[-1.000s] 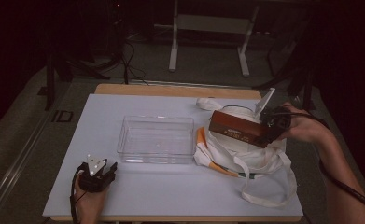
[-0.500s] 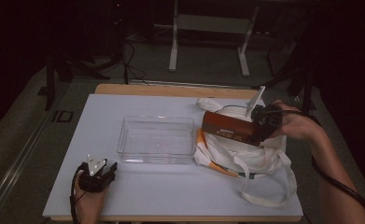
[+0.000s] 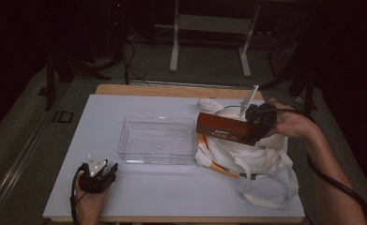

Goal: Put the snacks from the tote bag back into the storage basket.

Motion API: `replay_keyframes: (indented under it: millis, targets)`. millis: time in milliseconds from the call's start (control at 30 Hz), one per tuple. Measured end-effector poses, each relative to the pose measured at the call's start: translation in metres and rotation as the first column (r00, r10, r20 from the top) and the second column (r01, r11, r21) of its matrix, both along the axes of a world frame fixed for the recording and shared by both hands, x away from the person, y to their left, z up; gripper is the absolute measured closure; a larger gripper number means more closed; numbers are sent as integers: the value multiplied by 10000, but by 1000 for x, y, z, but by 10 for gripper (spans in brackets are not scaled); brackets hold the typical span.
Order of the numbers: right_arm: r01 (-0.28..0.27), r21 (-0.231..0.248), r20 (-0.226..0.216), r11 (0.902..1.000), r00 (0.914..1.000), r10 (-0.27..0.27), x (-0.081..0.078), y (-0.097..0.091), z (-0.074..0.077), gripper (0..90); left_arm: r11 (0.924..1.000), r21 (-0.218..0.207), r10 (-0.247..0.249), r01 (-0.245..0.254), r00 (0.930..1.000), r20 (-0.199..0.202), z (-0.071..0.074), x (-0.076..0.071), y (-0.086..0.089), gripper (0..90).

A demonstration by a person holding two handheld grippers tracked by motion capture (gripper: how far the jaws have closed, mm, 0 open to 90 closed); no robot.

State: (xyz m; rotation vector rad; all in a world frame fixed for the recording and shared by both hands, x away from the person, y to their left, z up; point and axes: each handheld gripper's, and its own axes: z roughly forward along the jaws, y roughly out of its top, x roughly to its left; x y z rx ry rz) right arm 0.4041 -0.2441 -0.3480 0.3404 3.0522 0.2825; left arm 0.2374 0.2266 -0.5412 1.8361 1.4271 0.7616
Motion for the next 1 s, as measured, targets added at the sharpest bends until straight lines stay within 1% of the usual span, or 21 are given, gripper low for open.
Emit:
replay_keyframes:
  millis: [333,633,1000]
  targets:
    - [-171,40,-66,9998,9998,172,0,13,0,427,10000,-13,-8,8,10000,13,0,0,0,579]
    - [-329,73,-31,9994,9995,329,1,23,0,427,10000,-14,-11,11,10000,13,0,0,0,579]
    - [-566,101,-89,9983,9984,567,2,40,0,427,10000,-21,-25,25,10000,18,0,0,0,579]
